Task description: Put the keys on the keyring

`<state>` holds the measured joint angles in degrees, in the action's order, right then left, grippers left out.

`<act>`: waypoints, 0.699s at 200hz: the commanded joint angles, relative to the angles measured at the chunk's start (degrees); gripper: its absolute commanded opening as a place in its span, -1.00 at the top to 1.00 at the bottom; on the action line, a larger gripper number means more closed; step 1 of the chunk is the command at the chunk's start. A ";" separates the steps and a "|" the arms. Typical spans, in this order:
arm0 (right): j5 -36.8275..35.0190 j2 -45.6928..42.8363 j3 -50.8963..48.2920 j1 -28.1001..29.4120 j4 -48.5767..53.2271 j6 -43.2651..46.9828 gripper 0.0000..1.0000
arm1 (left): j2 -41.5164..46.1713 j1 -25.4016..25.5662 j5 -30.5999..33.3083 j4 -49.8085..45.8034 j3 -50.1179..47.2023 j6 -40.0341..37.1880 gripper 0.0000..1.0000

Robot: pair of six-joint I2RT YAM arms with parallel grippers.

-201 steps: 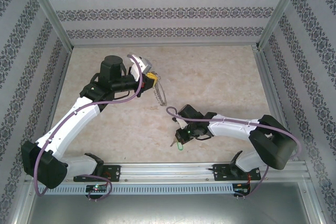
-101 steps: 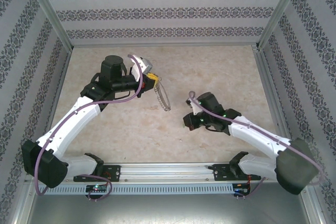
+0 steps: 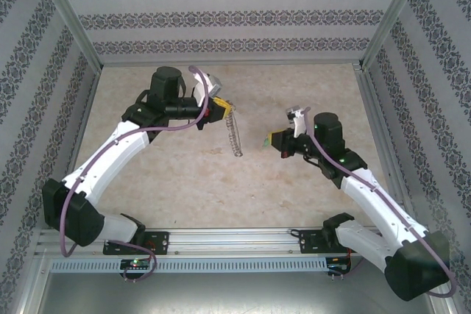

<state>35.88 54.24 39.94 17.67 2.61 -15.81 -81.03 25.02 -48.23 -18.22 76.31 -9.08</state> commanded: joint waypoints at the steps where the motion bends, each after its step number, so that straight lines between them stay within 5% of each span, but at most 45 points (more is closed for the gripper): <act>1: 5.75 -0.47 2.91 -1.34 -6.53 1.53 1.00 | -2.22 1.93 -3.19 -3.87 4.67 -3.72 1.00; 140: 7.43 -1.15 2.52 -3.26 -24.73 -7.42 1.00 | -10.65 8.45 -3.23 -12.60 17.06 -9.96 1.00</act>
<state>42.37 54.41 42.89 14.72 -16.86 -20.93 -91.29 32.60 -49.52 -29.74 90.76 -17.02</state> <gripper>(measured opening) 0.057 0.051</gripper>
